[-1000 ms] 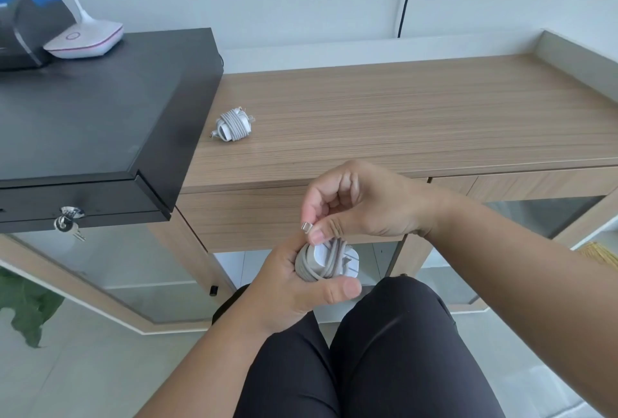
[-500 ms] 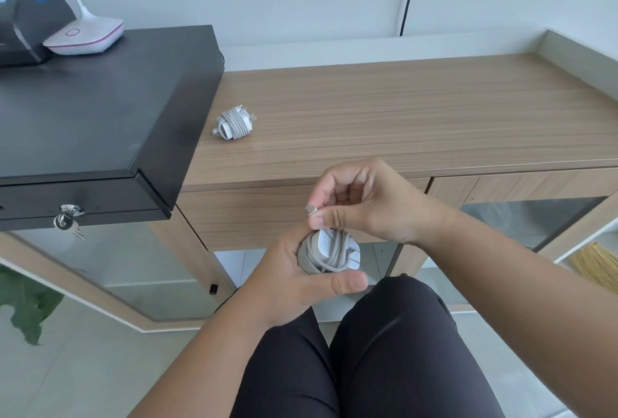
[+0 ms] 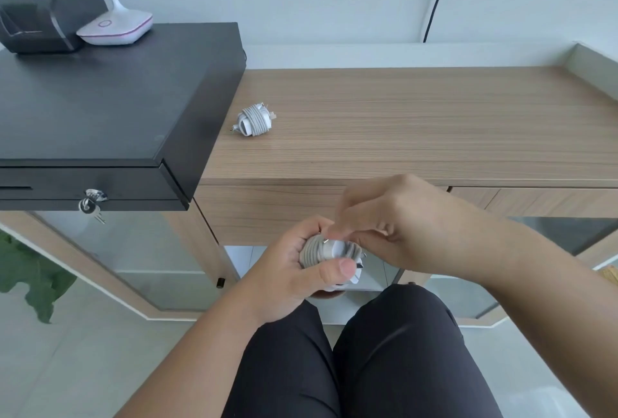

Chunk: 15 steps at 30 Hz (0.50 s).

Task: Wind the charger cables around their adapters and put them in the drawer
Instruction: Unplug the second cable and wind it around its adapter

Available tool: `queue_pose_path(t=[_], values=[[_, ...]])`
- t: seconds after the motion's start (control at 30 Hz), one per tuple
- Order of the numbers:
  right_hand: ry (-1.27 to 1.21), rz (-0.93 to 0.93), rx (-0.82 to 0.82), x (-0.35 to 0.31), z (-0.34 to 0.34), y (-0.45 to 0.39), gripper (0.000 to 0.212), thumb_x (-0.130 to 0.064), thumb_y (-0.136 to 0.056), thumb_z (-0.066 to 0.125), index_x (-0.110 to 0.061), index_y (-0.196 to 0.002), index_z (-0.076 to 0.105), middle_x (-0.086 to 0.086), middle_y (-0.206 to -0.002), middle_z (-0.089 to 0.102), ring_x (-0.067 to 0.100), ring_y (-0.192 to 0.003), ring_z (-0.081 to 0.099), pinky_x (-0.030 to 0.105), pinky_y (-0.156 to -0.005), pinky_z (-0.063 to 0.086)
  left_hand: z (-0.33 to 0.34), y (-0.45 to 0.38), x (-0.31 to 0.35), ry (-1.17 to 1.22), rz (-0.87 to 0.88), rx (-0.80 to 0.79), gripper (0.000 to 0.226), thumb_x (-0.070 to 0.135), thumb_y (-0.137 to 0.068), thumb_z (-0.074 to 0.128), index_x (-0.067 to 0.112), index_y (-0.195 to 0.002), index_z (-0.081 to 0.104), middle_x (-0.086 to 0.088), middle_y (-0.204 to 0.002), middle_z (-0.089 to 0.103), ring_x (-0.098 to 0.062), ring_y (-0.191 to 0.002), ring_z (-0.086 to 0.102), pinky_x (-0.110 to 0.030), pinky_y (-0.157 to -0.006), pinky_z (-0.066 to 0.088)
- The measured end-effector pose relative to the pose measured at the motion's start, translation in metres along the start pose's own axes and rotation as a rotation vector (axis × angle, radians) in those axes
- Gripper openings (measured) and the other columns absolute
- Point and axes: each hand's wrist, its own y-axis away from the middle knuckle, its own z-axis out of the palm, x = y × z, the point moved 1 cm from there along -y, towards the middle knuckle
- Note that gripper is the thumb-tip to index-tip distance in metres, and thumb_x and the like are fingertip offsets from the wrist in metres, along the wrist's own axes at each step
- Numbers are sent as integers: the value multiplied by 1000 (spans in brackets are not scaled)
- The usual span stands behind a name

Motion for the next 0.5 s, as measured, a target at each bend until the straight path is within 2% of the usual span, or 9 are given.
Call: queue_pose_path(t=[0.1, 0.2, 0.27, 0.37, 0.47, 0.5], values=[[107, -15, -39, -6, 1, 1, 27, -9, -83, 53, -19, -96, 75, 0, -85, 64, 24, -61, 61, 39, -48, 50, -2, 0, 0, -4, -1, 12, 48, 40, -72, 76, 7, -102, 58, -2, -89, 61, -19, -85, 59, -36, -76, 48], [239, -73, -57, -12, 4, 1, 26, -1, -71, 60, -15, -88, 73, 0, -85, 63, 21, -59, 57, 33, -43, 48, -4, -1, 1, 0, 5, 13, 70, 55, -67, 80, -2, -97, 54, -5, -84, 56, -21, -81, 55, -38, -74, 44], [308, -114, -63, -13, 7, 1, 31, 7, -64, 64, -14, -85, 71, 1, -86, 62, 20, -65, 56, 30, -44, 47, -6, -1, 2, 20, -6, 16, 75, 59, -65, 80, -5, -93, 52, -8, -82, 54, -24, -80, 53, -40, -73, 41], [349, -145, -32, -12, 9, 4, 35, 7, -61, 65, -17, -86, 71, 0, -86, 64, 20, -64, 56, 27, -43, 45, -7, 0, 2, 5, -28, 22, 64, 57, -66, 79, 2, -91, 58, -2, -81, 58, -20, -81, 56, -36, -74, 44], [371, -116, -8, -12, 14, 5, 34, 3, -60, 65, -20, -84, 71, -1, -85, 66, 16, -50, 41, 22, -38, 33, -8, 1, 0, 2, -59, 18, 41, 39, -68, 78, 8, -88, 60, 1, -81, 61, -16, -80, 60, -31, -73, 47], [349, -93, -9, -12, 17, 5, 33, 2, -62, 63, -21, -84, 71, -1, -83, 67, 16, -46, 40, 22, -36, 34, -7, 1, 0, 6, -65, 17, 33, 35, -68, 78, 11, -86, 62, 3, -80, 62, -14, -78, 61, -28, -71, 48]])
